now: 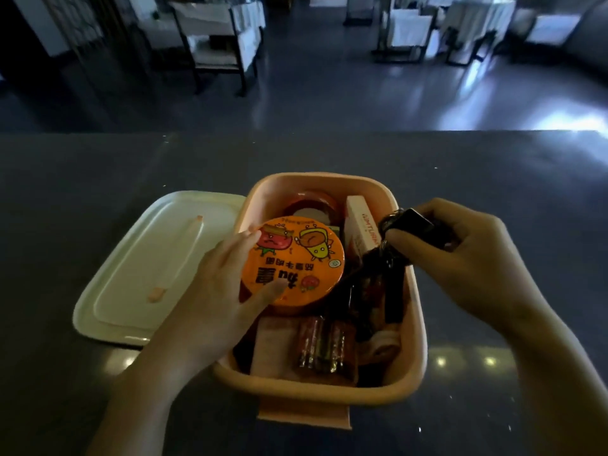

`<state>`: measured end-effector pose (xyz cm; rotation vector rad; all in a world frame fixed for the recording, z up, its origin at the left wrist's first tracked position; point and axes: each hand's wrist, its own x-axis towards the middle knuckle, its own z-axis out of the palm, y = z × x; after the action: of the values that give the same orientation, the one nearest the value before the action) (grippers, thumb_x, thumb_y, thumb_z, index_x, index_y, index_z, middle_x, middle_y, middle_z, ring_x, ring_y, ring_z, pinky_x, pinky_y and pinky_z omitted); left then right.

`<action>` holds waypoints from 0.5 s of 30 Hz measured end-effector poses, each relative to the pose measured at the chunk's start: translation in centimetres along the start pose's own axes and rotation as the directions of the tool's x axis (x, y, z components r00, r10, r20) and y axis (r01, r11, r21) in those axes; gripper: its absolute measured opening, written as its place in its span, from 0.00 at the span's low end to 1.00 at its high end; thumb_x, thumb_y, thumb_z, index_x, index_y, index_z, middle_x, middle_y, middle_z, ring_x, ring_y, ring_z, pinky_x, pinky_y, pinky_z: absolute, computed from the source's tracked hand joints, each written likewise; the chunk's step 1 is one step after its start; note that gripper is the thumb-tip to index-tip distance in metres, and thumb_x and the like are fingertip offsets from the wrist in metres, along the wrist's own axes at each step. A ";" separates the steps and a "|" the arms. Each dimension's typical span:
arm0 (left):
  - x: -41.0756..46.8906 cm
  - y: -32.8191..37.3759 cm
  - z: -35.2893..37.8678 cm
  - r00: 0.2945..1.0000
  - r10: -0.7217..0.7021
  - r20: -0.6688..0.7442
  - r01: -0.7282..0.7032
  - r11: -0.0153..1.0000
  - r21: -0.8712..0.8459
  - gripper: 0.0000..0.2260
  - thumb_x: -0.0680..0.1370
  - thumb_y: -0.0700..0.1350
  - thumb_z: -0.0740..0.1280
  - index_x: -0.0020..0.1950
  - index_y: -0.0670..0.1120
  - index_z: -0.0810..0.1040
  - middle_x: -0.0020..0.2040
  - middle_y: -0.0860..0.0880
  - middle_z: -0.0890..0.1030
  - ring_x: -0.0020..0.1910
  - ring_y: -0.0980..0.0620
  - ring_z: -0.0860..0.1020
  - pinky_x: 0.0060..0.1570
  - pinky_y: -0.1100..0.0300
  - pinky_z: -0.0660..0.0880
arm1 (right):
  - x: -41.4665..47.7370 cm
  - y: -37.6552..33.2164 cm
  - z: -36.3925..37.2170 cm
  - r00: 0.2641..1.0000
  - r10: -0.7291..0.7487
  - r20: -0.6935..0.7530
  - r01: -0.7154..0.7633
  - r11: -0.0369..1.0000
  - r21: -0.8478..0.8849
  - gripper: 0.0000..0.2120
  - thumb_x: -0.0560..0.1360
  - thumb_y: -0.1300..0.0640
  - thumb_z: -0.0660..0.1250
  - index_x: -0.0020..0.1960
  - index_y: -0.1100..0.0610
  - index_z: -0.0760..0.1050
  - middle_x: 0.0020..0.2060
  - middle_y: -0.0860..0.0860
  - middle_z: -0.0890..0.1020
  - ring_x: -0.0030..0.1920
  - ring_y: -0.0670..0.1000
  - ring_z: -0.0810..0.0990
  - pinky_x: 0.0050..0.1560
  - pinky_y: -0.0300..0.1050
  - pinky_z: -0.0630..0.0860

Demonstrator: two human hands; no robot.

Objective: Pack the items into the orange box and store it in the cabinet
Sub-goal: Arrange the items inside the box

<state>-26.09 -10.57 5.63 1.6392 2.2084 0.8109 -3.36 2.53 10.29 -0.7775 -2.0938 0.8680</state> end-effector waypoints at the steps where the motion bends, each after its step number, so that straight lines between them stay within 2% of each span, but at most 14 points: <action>1: 0.2 -0.3 0.2 1.000 0.028 0.004 -0.028 1.000 0.014 0.36 0.69 0.68 0.56 0.74 0.57 0.54 0.74 0.56 0.57 0.70 0.59 0.56 0.64 0.61 0.56 | -0.4 -0.3 -0.1 1.000 -0.001 -0.014 0.001 1.000 -0.021 0.04 0.68 0.49 0.68 0.42 0.45 0.76 0.39 0.36 0.81 0.37 0.35 0.80 0.35 0.24 0.70; 4: 0.3 -0.4 0.6 0.999 0.046 0.005 -0.046 0.999 0.009 0.36 0.69 0.68 0.54 0.74 0.56 0.52 0.75 0.56 0.54 0.71 0.59 0.53 0.63 0.61 0.55 | -0.9 -0.9 -0.4 0.999 0.033 0.002 -0.032 0.993 -0.112 0.07 0.66 0.45 0.68 0.44 0.44 0.76 0.38 0.39 0.82 0.40 0.36 0.80 0.39 0.26 0.72; 6: 0.3 -0.6 0.8 0.999 0.048 -0.003 -0.048 0.999 -0.005 0.36 0.69 0.68 0.54 0.74 0.57 0.52 0.75 0.56 0.53 0.71 0.60 0.53 0.62 0.61 0.55 | -0.7 -0.8 0.0 0.991 0.083 0.101 -0.055 0.965 -0.257 0.08 0.65 0.45 0.70 0.43 0.40 0.74 0.38 0.38 0.81 0.41 0.36 0.79 0.41 0.28 0.73; 8: 0.2 -0.7 0.8 0.999 0.052 -0.007 -0.053 0.998 -0.038 0.35 0.69 0.68 0.54 0.73 0.59 0.51 0.75 0.57 0.53 0.68 0.64 0.52 0.62 0.61 0.55 | -0.4 -0.5 0.8 0.956 0.194 0.218 -0.102 0.922 -0.373 0.10 0.67 0.45 0.70 0.47 0.40 0.73 0.42 0.39 0.80 0.43 0.38 0.79 0.42 0.32 0.75; 10: 0.2 -0.9 0.8 0.997 0.067 -0.032 -0.069 0.995 -0.066 0.34 0.69 0.68 0.55 0.73 0.59 0.51 0.75 0.58 0.53 0.66 0.65 0.52 0.62 0.61 0.56 | -0.1 0.2 1.6 0.928 0.275 0.252 -0.156 0.899 -0.409 0.17 0.66 0.42 0.70 0.52 0.43 0.72 0.47 0.40 0.79 0.46 0.39 0.78 0.41 0.33 0.74; 13: 0.1 -1.0 0.8 0.995 0.089 -0.049 -0.094 0.991 -0.091 0.34 0.70 0.67 0.56 0.73 0.59 0.53 0.75 0.57 0.54 0.67 0.65 0.52 0.62 0.62 0.55 | 0.2 0.9 2.4 0.957 0.219 0.191 -0.132 0.913 -0.386 0.29 0.58 0.29 0.63 0.54 0.43 0.73 0.50 0.39 0.76 0.48 0.39 0.74 0.39 0.30 0.68; 15: 0.0 -1.0 0.9 0.993 0.091 -0.072 -0.097 0.991 -0.089 0.34 0.69 0.66 0.56 0.73 0.58 0.54 0.74 0.56 0.55 0.67 0.65 0.53 0.62 0.63 0.56 | 0.3 1.4 3.0 0.956 0.205 0.210 -0.091 0.888 -0.450 0.33 0.60 0.27 0.59 0.59 0.42 0.71 0.57 0.40 0.72 0.54 0.41 0.69 0.50 0.35 0.68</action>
<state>-26.38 -10.50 4.34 1.7060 2.1169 0.9930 -5.51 2.61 7.79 -1.1242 -2.5297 0.6001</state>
